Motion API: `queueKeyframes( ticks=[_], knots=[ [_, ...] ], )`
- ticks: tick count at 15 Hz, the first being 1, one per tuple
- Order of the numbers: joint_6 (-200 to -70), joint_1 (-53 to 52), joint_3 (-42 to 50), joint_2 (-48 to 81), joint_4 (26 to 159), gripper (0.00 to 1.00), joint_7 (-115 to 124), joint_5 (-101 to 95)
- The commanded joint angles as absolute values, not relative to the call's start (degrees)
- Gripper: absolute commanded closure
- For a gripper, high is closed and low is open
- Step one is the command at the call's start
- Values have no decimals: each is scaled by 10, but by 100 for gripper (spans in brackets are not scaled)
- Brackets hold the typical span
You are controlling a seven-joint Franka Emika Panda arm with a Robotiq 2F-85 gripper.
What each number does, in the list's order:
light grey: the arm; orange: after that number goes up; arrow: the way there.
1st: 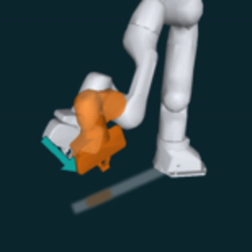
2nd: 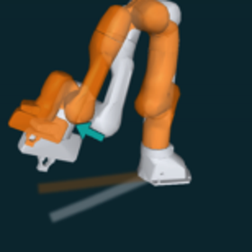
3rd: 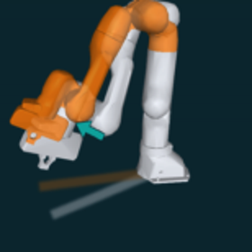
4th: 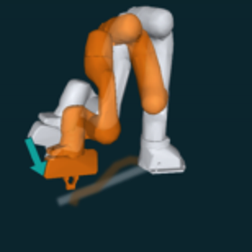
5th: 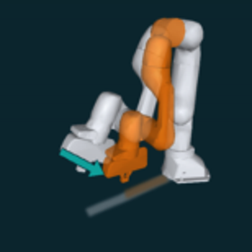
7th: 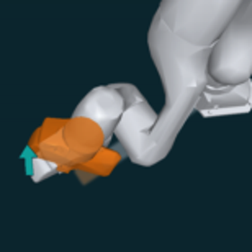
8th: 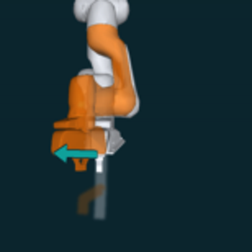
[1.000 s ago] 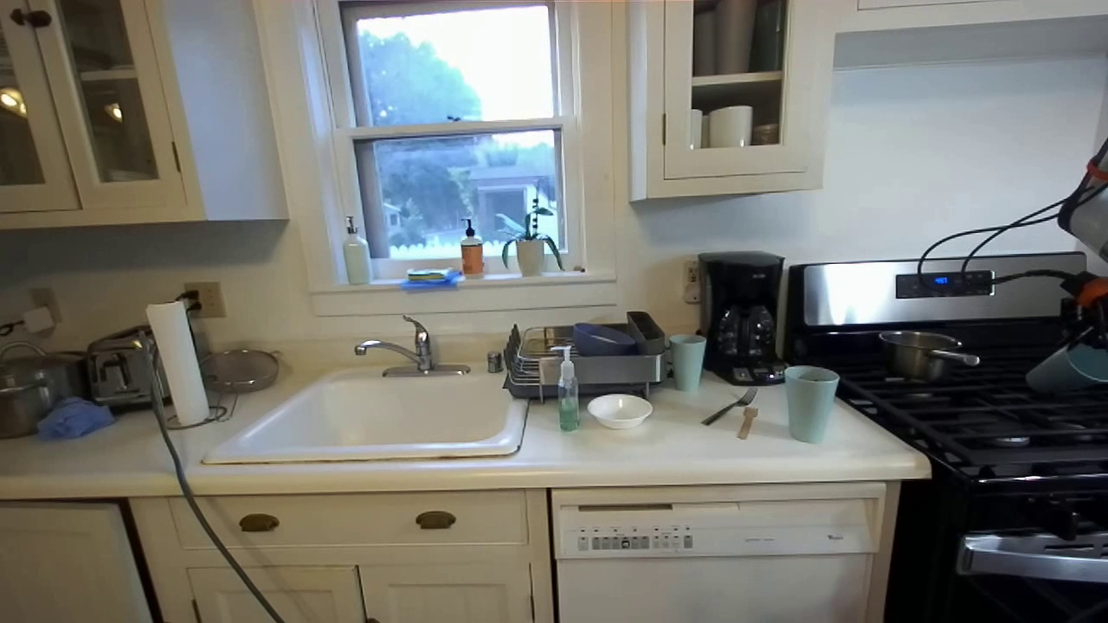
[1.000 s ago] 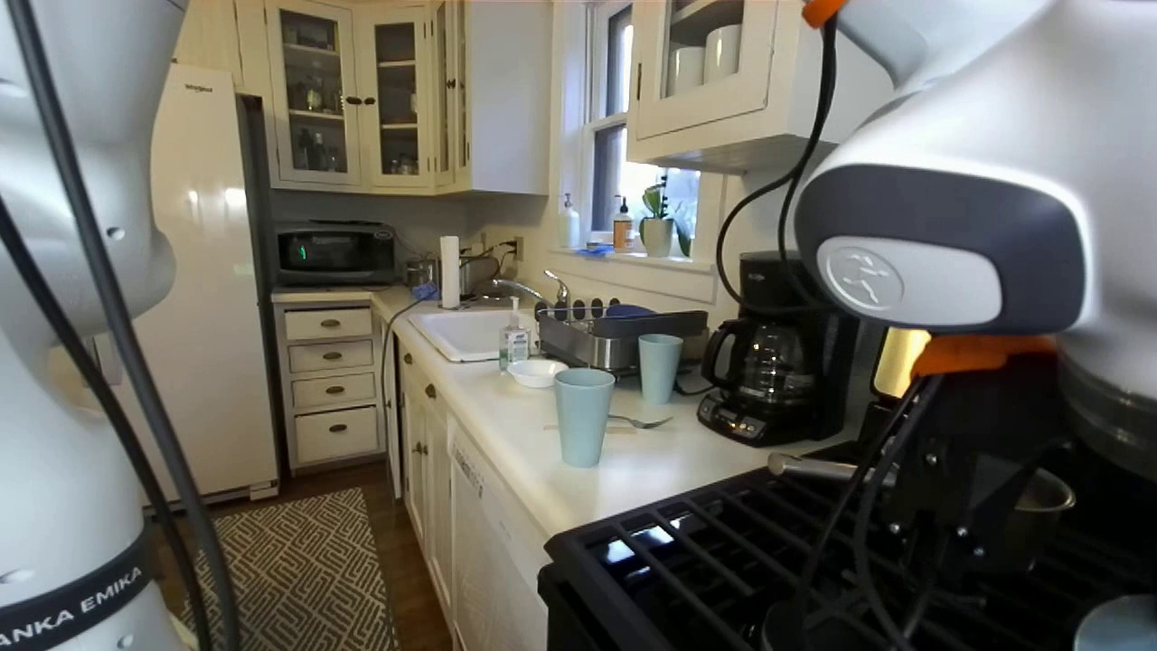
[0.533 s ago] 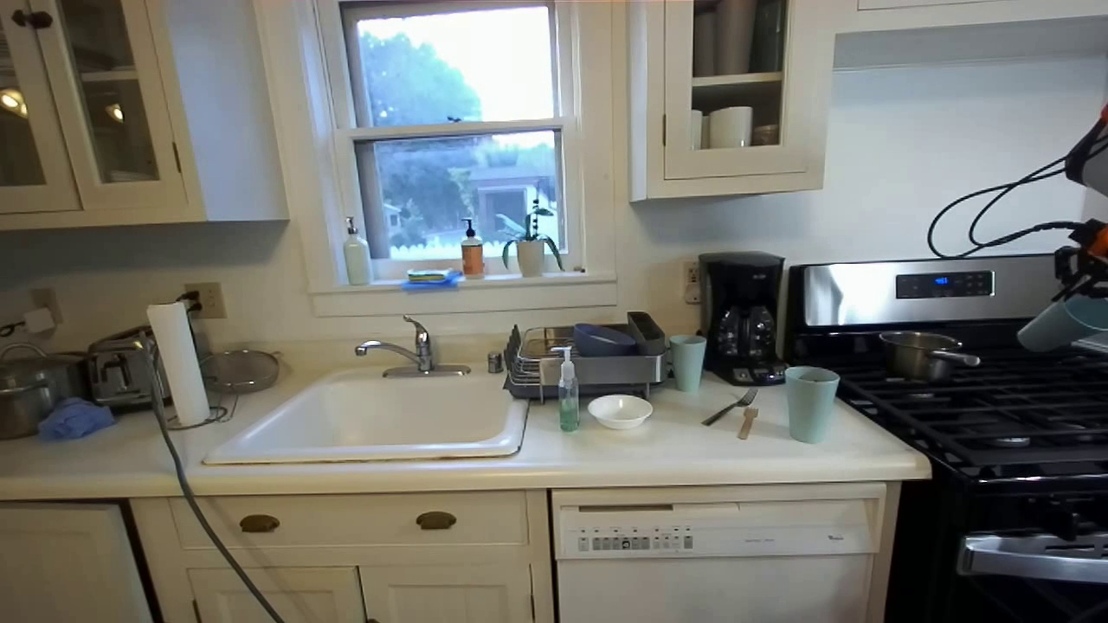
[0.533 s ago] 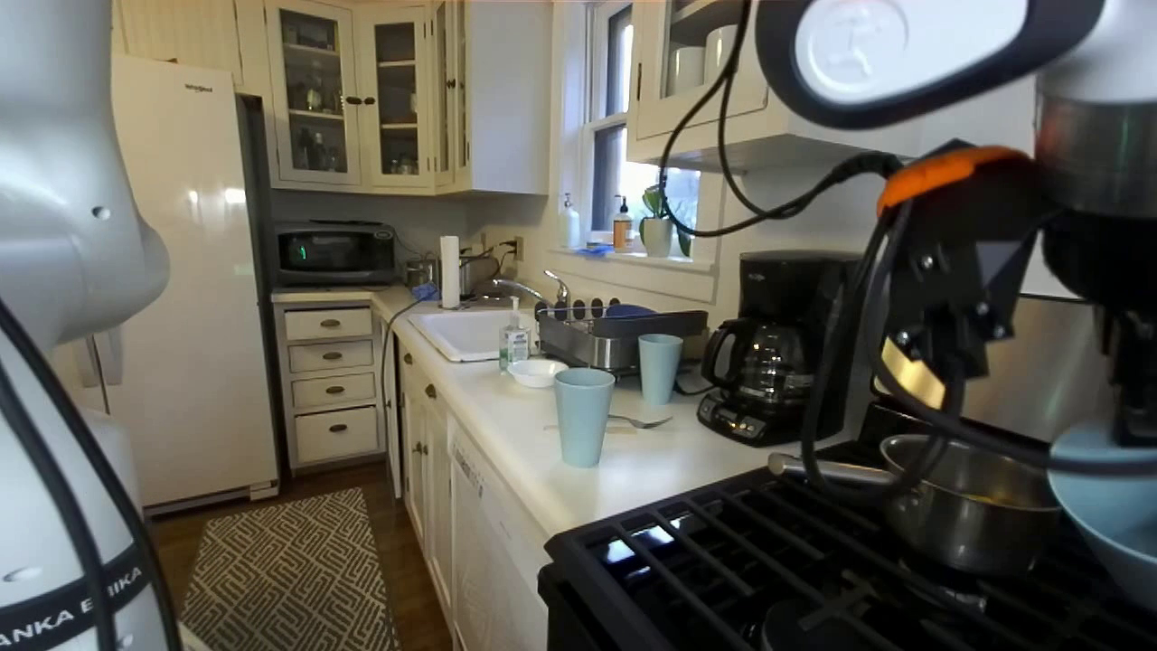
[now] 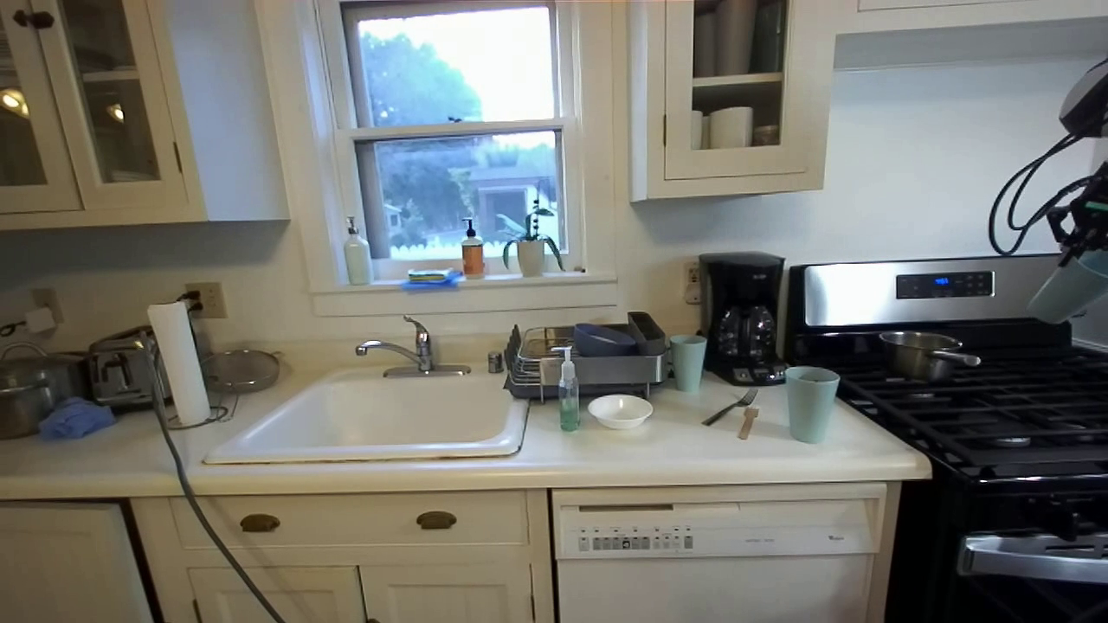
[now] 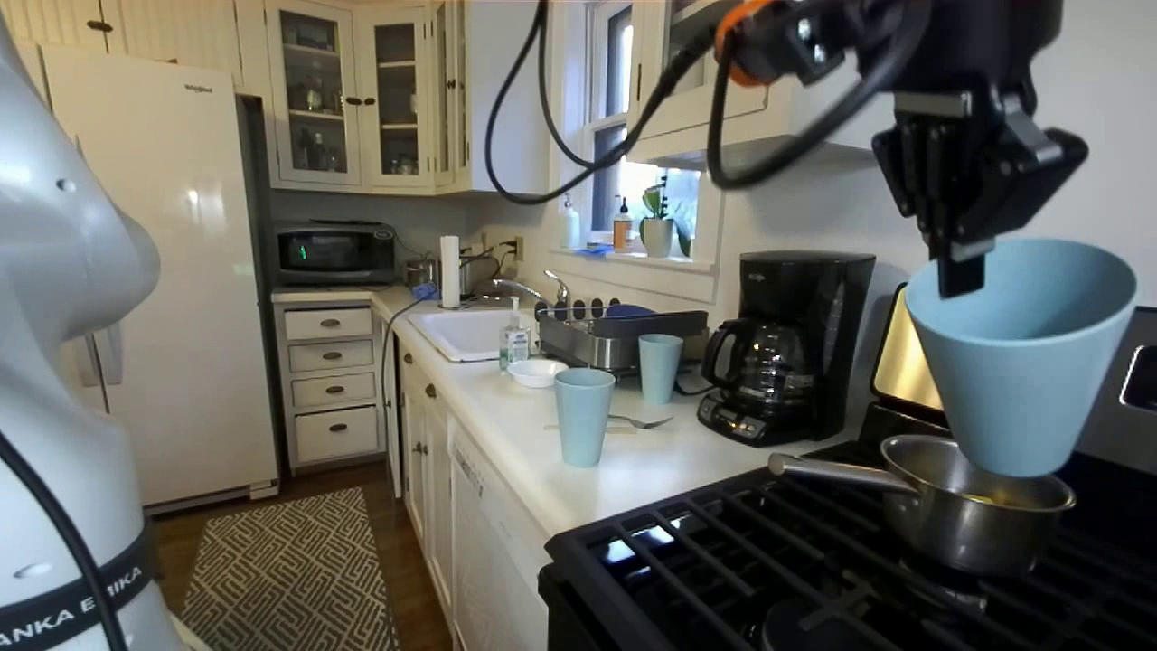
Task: Put the cup upright
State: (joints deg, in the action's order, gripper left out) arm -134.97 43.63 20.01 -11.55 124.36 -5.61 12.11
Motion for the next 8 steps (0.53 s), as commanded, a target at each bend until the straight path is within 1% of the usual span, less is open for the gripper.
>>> queueKeyframes(
  ticks=[1,4,8],
  knots=[
    [-1306,406,175,-244,1311,99,-27,-15],
    [-1257,375,137,-325,1349,99,-26,-88],
    [-1195,291,87,-406,1399,99,-29,-112]
  ],
)
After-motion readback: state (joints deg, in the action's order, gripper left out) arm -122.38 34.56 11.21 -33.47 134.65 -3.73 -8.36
